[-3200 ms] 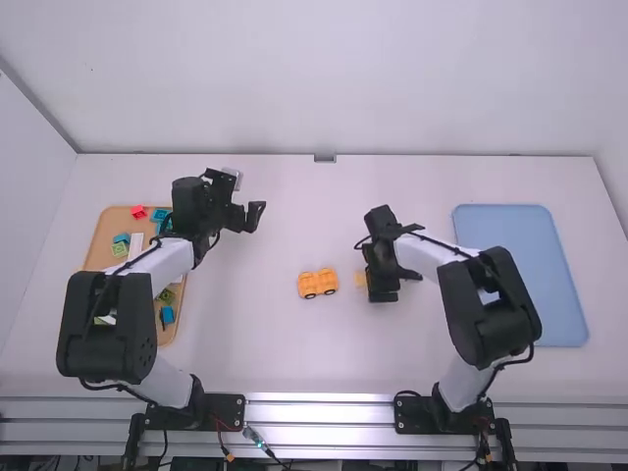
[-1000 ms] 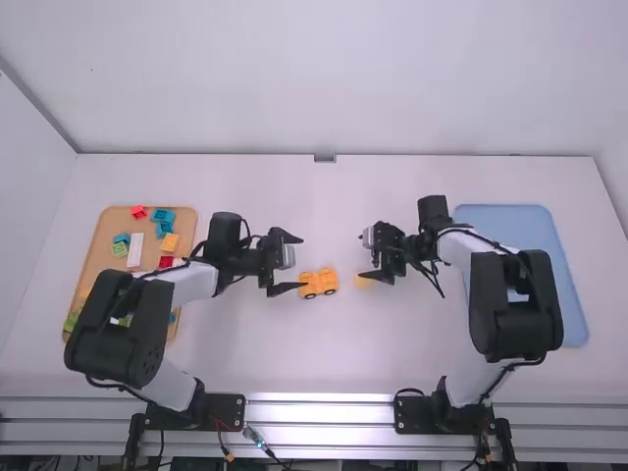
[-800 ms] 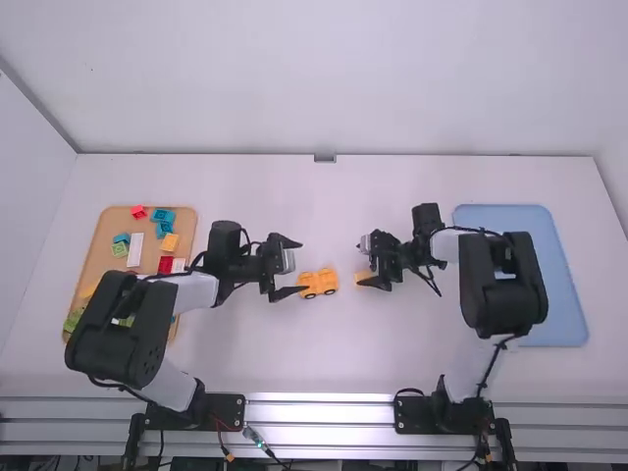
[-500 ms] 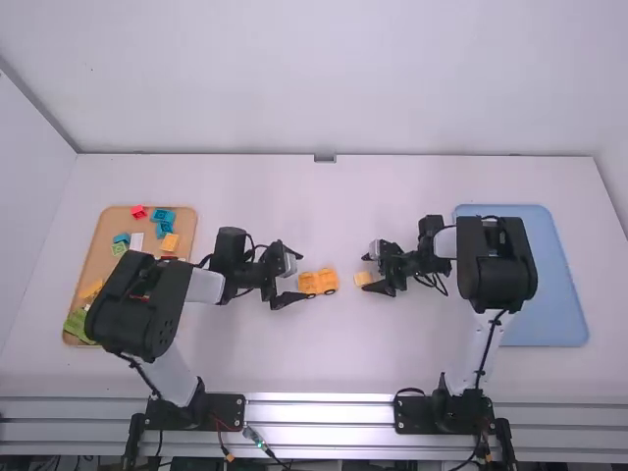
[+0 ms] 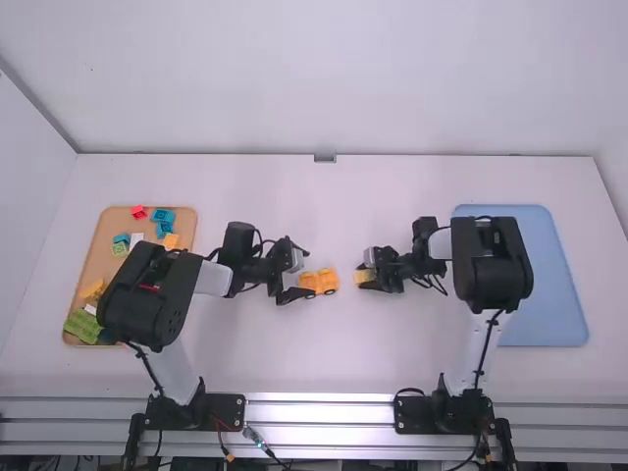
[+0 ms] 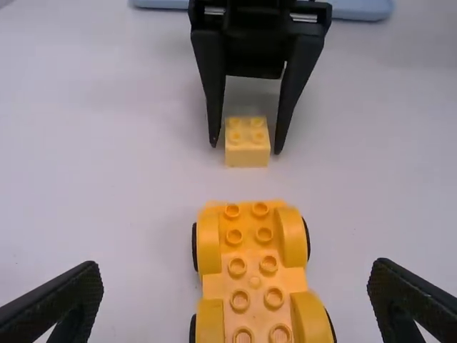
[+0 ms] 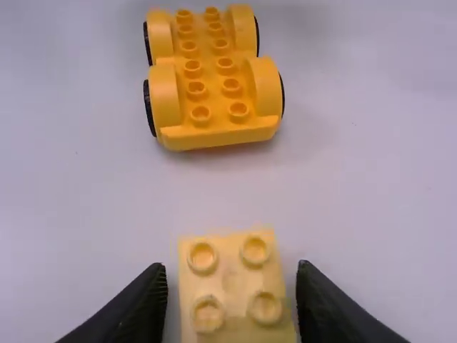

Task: Assemble lego blocks to make yellow taxi

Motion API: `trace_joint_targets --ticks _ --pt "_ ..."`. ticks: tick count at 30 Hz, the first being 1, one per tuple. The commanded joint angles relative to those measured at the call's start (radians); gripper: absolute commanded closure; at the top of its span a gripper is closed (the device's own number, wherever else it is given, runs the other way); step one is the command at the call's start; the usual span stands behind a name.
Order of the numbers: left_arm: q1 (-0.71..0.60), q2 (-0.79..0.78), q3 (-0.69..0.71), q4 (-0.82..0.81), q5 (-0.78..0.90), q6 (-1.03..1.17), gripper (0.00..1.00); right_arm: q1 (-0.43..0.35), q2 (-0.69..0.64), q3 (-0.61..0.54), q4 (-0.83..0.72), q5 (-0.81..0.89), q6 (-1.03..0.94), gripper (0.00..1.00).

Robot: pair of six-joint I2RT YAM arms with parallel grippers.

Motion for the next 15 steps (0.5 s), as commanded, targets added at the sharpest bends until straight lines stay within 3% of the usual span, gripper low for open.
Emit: trace_joint_targets --ticks 1,15 --pt "-0.006 0.009 0.012 -0.02 -0.02 -0.003 0.01 0.009 0.021 -0.006 -0.005 0.035 -0.003 0.55" --pt "-0.021 0.01 0.012 -0.1 -0.033 0.083 0.01 -0.021 0.021 -0.007 -0.005 0.044 0.026 0.56"
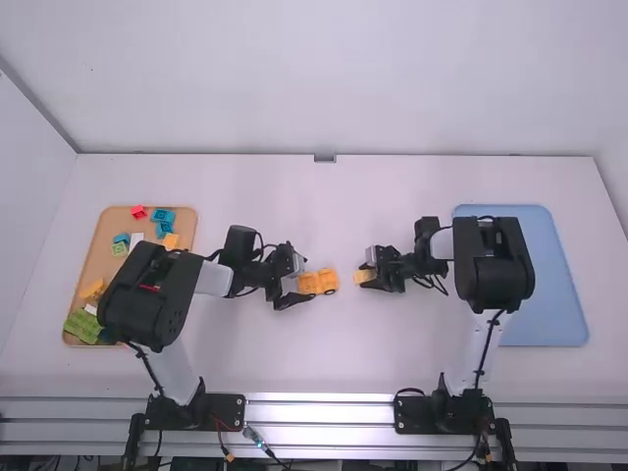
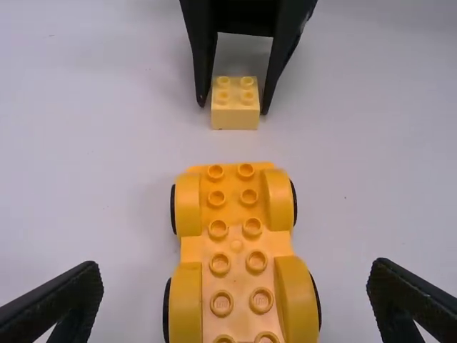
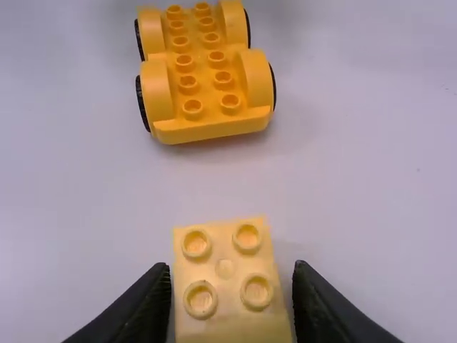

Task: Assemble lego blocks to make yellow taxi

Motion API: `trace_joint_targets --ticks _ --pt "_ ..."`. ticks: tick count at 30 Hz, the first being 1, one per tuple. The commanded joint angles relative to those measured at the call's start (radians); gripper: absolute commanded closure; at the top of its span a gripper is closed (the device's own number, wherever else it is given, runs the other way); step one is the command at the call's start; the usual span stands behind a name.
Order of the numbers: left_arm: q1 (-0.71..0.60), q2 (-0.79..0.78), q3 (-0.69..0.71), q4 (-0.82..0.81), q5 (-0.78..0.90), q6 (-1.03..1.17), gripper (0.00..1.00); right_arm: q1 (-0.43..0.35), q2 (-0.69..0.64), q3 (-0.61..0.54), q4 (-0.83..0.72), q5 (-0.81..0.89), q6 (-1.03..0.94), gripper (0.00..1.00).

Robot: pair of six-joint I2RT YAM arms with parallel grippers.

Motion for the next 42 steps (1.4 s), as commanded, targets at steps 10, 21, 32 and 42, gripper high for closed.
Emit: trace_joint_targets --ticks 10,21,32,42 --pt "-0.039 0.06 0.013 0.05 0.006 0.014 0.01 -0.002 0.021 -0.007 -0.008 0.043 0.002 0.81" --pt "-0.038 0.241 0.062 0.219 0.006 -0.095 0.01 -0.001 -0.01 0.035 -0.122 -0.018 0.002 0.94" --pt "-0.036 0.299 0.157 0.105 0.061 0.011 0.48 0.084 -0.013 0.171 -0.275 -0.044 0.003 0.96" --pt "-0.037 0.299 0.189 0.037 0.063 0.074 0.22 0.113 -0.088 0.203 -0.238 -0.016 0.168 0.97"
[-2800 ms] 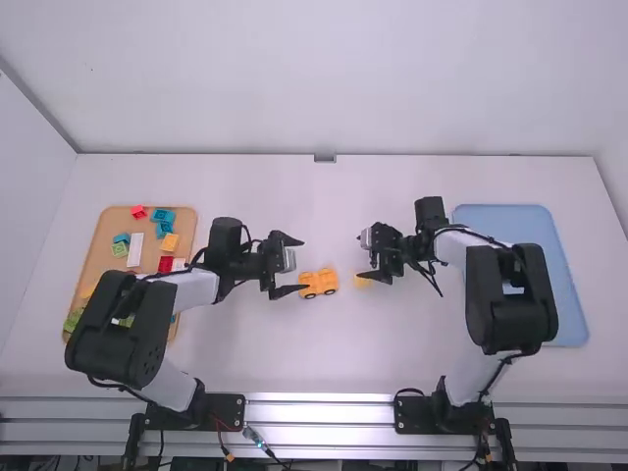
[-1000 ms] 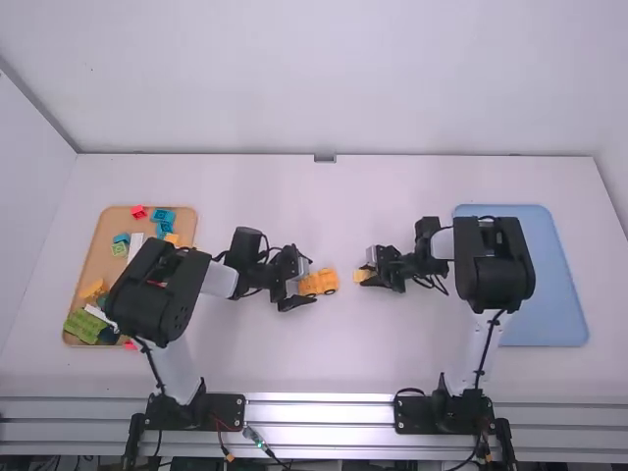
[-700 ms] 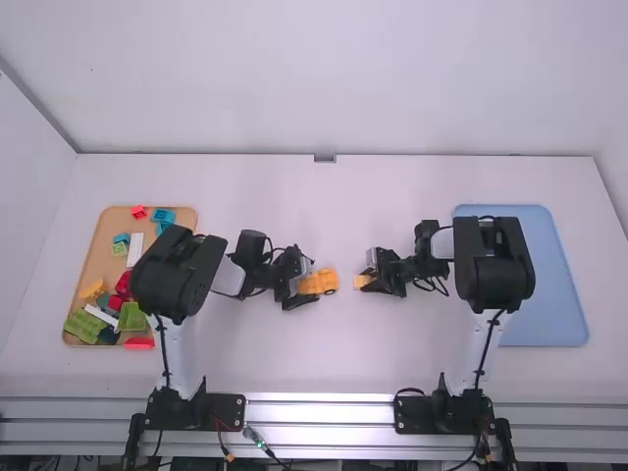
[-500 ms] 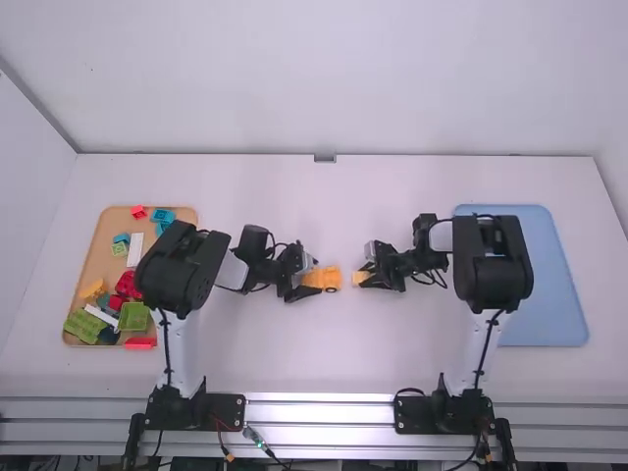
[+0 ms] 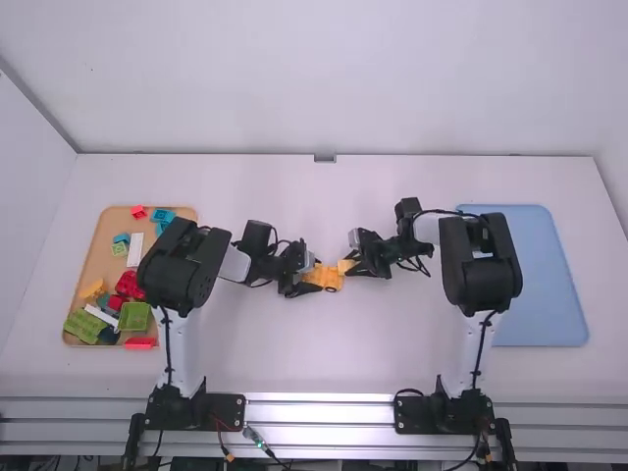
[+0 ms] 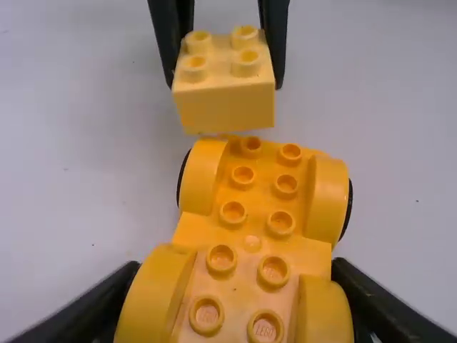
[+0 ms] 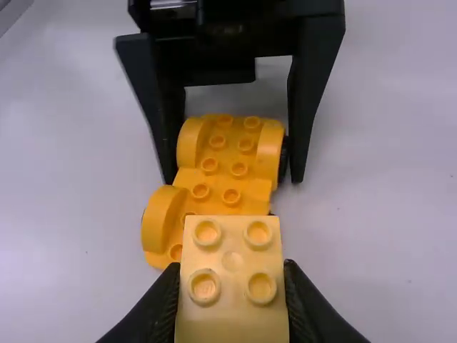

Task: Assemble lego blocks to make yellow taxi

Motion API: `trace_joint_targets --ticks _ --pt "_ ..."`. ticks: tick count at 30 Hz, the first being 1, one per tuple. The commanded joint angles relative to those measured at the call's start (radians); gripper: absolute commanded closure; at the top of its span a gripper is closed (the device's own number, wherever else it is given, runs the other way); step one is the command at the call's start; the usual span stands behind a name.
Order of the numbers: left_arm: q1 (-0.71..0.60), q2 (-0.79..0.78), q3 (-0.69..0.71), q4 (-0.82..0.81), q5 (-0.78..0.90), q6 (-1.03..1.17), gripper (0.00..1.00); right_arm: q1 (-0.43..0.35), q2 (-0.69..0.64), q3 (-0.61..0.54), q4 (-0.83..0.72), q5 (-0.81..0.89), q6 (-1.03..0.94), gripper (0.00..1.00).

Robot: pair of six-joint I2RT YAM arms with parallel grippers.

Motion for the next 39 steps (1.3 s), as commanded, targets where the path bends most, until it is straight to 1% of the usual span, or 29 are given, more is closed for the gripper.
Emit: trace_joint_targets --ticks 1,3,4,8,11,15,16,17,18,19,22,24,25,27,28,30,32,35,36,39 --pt "-0.006 0.027 0.003 -0.013 -0.008 0.014 0.22 -0.001 -0.079 0.013 -0.005 -0.003 0.048 0.97" --pt "-0.004 0.027 0.002 -0.001 -0.006 0.014 0.21 -0.003 -0.116 0.005 -0.005 -0.002 0.048 0.98" --pt "-0.005 0.027 0.003 0.006 -0.007 0.014 0.23 -0.003 -0.131 0.001 -0.003 -0.004 0.061 1.0" --pt "-0.006 0.027 0.006 -0.007 0.008 0.04 0.27 -0.003 -0.167 -0.019 0.025 0.0 0.109 0.99" --pt "-0.012 0.027 0.005 -0.049 0.046 0.128 0.31 -0.003 -0.188 -0.058 0.087 0.001 0.169 1.0" --pt "-0.014 0.027 -0.003 -0.052 0.044 0.142 0.37 -0.003 -0.213 -0.119 0.166 0.001 0.225 1.0" --pt "-0.015 0.027 -0.003 -0.049 0.045 0.142 0.37 -0.003 -0.215 -0.123 0.172 0.001 0.228 1.0" --pt "-0.015 0.027 -0.005 -0.043 0.045 0.141 0.41 -0.002 -0.222 -0.14 0.193 0.0 0.24 1.0" --pt "-0.016 0.027 -0.005 -0.043 0.045 0.141 0.42 -0.002 -0.225 -0.149 0.205 0.001 0.252 1.0" --pt "-0.016 0.027 -0.005 -0.04 0.042 0.14 0.46 -0.002 -0.226 -0.158 0.207 0.001 0.257 1.0" --pt "-0.018 0.027 0.0 -0.051 0.046 0.135 0.52 -0.002 -0.226 -0.18 0.206 -0.005 0.237 1.0" --pt "-0.02 0.027 0.001 -0.05 0.045 0.113 0.53 0.0 -0.226 -0.19 0.212 -0.013 0.226 1.0" --pt "-0.019 0.027 0.0 -0.036 0.035 0.055 0.58 0.011 -0.226 -0.206 0.22 -0.026 0.213 0.99" --pt "-0.016 0.027 -0.002 -0.007 0.016 -0.026 0.57 0.02 -0.226 -0.219 0.239 -0.024 0.222 0.99" --pt "-0.02 0.027 -0.005 0.016 -0.002 -0.083 0.59 0.027 -0.226 -0.228 0.259 -0.017 0.229 0.99" --pt "-0.024 0.027 -0.01 0.038 -0.024 -0.116 0.59 0.036 -0.226 -0.235 0.284 -0.006 0.245 0.99" --pt "-0.024 0.027 -0.019 0.062 -0.061 -0.13 0.59 0.058 -0.226 -0.247 0.359 0.023 0.319 0.99" --pt "-0.038 0.027 -0.025 0.065 -0.069 -0.122 0.58 0.084 -0.226 -0.258 0.423 0.064 0.387 0.99" --pt "-0.038 0.027 -0.025 0.061 -0.071 -0.123 0.57 0.091 -0.225 -0.263 0.441 0.082 0.401 0.99" --pt "-0.037 0.027 -0.028 0.054 -0.06 -0.121 0.58 0.103 -0.225 -0.281 0.481 0.106 0.406 1.0"
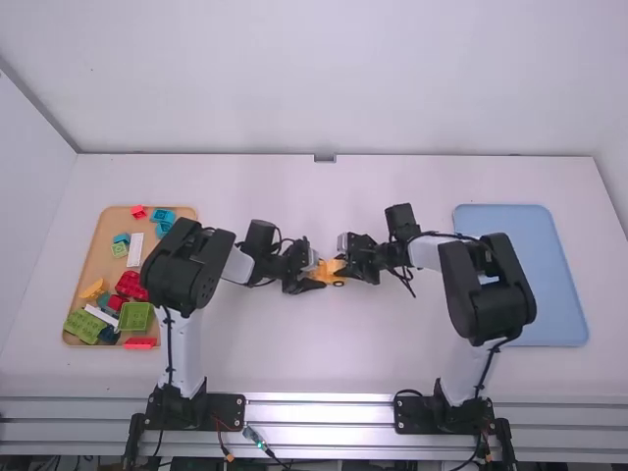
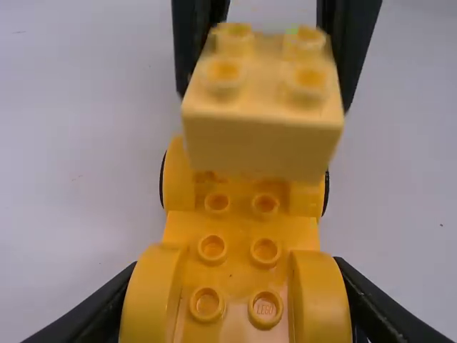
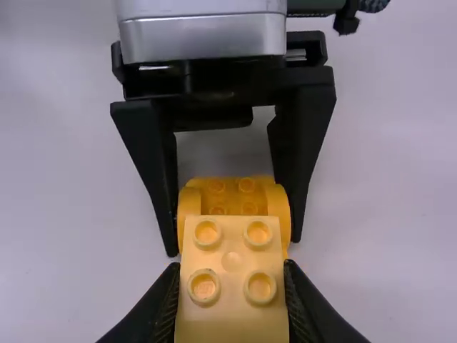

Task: Assemble lego blocks to make yellow taxi

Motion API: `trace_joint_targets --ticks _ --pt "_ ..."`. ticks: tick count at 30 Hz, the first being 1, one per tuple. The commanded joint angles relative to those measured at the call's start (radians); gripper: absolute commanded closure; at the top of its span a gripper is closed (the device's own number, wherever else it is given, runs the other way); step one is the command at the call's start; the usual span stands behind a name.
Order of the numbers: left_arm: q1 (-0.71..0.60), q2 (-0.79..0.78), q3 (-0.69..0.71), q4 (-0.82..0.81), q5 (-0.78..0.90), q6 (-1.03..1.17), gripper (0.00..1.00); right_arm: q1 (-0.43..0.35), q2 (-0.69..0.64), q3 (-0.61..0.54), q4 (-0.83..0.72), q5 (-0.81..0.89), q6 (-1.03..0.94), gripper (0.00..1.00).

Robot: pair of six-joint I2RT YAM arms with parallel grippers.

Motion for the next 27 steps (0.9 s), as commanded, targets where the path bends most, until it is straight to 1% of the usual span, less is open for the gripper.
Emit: trace_joint_targets --ticks 1,2,3,5,10,17,27 --pt "-0.01 0.021 -0.032 -0.018 -0.024 -0.008 0.61 0.007 -0.029 -0.029 0.016 0.027 0.043 1.0" --pt "-0.011 0.021 -0.034 -0.018 -0.024 0.001 0.61 0.008 -0.029 -0.031 0.018 0.027 0.042 1.0" --pt "-0.011 0.021 -0.043 -0.019 -0.025 0.04 0.65 0.01 -0.029 -0.035 0.019 0.029 0.037 1.0" --pt "-0.01 0.021 -0.056 -0.018 -0.026 0.057 0.67 0.003 -0.029 -0.041 0.019 0.041 0.032 1.0" --pt "-0.008 0.021 -0.058 -0.019 -0.035 0.053 0.66 -0.019 -0.029 -0.054 0.041 0.053 0.033 1.0" --pt "-0.017 0.021 -0.055 -0.012 -0.028 0.052 0.66 0.002 -0.029 -0.126 0.154 0.05 0.035 1.0" --pt "-0.017 0.021 -0.036 -0.021 -0.029 0.019 0.66 -0.001 -0.029 -0.124 0.143 0.051 0.036 1.0"
